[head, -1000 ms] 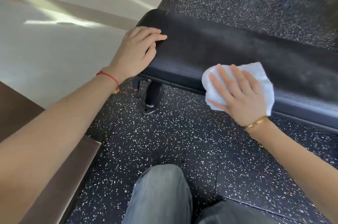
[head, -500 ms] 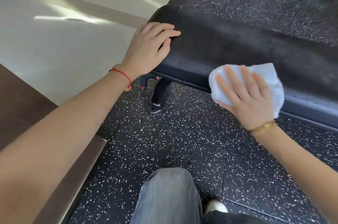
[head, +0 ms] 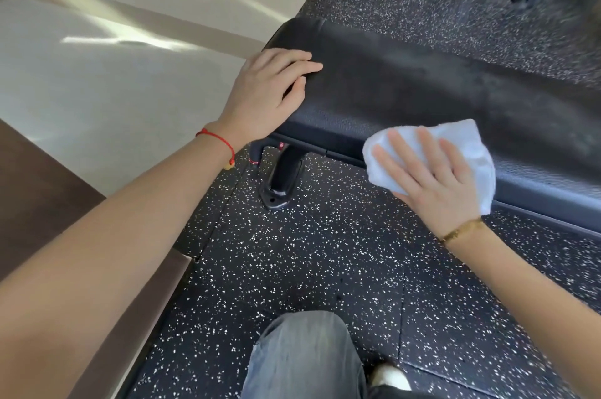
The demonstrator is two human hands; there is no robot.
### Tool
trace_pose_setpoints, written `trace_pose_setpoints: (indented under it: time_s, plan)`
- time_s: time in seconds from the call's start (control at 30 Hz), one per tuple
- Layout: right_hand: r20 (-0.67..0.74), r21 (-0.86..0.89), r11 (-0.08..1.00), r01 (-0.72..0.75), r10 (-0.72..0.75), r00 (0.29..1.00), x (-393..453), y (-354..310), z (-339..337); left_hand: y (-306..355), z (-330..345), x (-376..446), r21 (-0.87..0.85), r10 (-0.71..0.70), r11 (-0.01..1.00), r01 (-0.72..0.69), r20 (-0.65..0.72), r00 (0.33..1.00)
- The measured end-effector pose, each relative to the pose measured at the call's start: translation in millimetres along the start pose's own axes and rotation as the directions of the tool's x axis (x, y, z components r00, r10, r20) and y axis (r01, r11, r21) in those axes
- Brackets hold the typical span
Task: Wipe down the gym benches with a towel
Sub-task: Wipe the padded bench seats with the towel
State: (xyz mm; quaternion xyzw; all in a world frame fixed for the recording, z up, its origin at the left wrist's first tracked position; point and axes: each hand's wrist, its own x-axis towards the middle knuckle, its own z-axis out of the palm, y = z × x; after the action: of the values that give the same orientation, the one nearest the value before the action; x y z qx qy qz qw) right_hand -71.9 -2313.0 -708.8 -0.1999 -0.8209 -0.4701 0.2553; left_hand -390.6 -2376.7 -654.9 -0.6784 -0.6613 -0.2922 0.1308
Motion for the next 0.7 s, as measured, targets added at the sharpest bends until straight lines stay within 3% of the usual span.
trace_pose_setpoints:
  time_s: [0.2,0.5,0.7]
  plan:
    - [-0.080,0.015,1.000,0.011,-0.010,0.997,67.0,-54.7,4.8,-2.0,3.1,1.0,0.004,-0.005,1.000,0.005,-0.017,1.000]
    - [0.045,0.106,0.981,-0.165,0.161,0.986,11.7,-3.5,-11.7,2.4,-3.9,2.1,0.006,-0.022,1.000,0.022,0.053,0.998]
    - [0.106,-0.020,0.977,-0.211,0.212,0.971,41.2,-29.6,-8.9,4.9,-0.1,1.7,0.015,-0.035,0.999,0.035,0.036,0.999]
